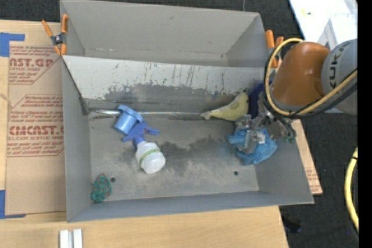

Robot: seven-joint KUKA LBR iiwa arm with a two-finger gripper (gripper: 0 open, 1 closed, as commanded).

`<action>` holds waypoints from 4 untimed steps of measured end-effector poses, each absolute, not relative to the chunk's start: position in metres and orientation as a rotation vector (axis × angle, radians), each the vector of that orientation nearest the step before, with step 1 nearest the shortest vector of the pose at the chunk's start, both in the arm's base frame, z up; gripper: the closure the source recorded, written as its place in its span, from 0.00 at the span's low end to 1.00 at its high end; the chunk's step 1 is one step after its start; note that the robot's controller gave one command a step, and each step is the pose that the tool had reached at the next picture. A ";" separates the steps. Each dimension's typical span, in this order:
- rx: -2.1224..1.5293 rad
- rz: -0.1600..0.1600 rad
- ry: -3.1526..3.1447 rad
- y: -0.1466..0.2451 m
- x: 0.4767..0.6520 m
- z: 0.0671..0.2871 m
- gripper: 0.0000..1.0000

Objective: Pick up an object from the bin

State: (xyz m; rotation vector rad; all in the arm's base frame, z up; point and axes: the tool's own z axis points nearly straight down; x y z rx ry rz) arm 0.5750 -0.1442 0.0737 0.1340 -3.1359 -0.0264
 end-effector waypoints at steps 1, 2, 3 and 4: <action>0.134 -0.022 -3.139 -0.145 0.576 0.074 0.00; 0.133 -0.025 -3.137 -0.145 0.575 0.074 1.00; 0.132 -0.025 -3.137 -0.145 0.575 0.074 1.00; 0.142 -0.020 -3.136 -0.147 0.574 0.151 1.00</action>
Offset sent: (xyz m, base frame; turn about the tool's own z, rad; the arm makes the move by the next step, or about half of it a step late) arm 0.0000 0.0000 0.0000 0.0000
